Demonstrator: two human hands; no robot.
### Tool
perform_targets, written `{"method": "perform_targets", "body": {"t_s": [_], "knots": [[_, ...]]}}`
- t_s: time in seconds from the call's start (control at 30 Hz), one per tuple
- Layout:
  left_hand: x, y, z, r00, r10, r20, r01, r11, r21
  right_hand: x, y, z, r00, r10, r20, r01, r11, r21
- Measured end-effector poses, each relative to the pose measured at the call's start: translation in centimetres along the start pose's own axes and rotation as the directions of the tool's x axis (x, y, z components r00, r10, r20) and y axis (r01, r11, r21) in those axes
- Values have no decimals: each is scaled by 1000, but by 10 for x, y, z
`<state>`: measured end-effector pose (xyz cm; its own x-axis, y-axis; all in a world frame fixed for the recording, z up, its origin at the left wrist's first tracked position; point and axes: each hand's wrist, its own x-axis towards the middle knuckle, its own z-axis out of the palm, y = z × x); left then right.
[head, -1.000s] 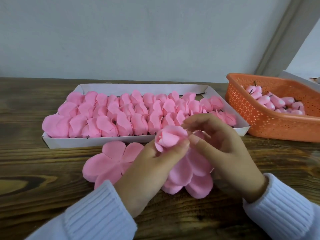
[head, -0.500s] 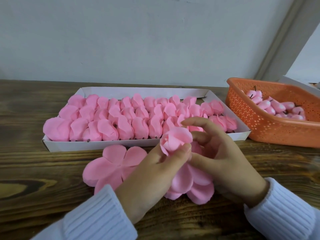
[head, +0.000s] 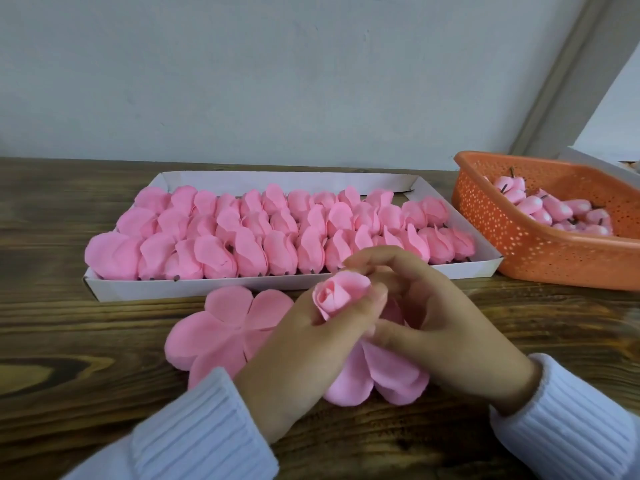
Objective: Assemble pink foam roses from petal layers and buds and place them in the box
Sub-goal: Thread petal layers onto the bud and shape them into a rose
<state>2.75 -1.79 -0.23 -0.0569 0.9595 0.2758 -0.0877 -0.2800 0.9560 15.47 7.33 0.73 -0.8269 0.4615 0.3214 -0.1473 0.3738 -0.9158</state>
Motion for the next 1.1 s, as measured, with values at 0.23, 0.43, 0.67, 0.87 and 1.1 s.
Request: {"method": "perform_targets", "body": {"t_s": [0.23,0.43,0.67,0.87,1.1], "knots": [[-1,-5,2,989,-12,-149,0,997,-80,2,-1,-1,969,-16,-248,3,999,-53],[-2,-7,1,960,-111,-258,81,989,-126,0,1,-4,946,83,-312,-147,971,-188],[-2,-8,0,945,-126,-301,112,992,-64,-1,-2,-2,911,-158,-381,7,929,-370],[-2,-6,1,971,-66,-229,75,997,31,-3,-5,2,897,-288,-335,123,891,-437],[-6,5,4,993,32,-116,-15,990,143,-4,-6,2,888,-288,-358,169,929,-329]]}}
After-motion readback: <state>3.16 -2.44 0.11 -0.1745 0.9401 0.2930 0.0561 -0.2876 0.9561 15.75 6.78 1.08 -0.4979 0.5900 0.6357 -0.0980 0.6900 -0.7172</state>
